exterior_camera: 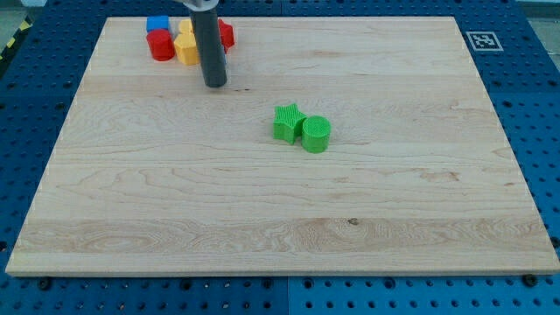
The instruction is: Slide the green star into the hexagon
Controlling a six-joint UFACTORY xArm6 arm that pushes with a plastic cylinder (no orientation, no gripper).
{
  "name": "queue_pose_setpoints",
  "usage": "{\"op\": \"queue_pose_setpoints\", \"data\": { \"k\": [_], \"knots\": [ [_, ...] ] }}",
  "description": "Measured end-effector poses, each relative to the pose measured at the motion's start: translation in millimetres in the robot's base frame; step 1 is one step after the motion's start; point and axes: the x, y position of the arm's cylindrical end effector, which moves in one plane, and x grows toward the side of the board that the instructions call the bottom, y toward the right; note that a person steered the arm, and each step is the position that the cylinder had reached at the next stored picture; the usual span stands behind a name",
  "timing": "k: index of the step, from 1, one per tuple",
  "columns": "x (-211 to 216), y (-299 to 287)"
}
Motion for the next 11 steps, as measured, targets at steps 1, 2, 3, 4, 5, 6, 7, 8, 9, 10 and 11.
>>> {"op": "queue_pose_setpoints", "data": {
  "k": [1, 2, 3, 4, 5, 6, 7, 8, 9, 10, 11],
  "knots": [
    [-25, -7],
    [-27, -6],
    [-26, -4],
    [-26, -1],
    [-26, -1],
    [-24, -1],
    [-1, 8],
    [5, 46],
    [5, 115],
    [7, 193],
    [53, 225]
  ]
}}
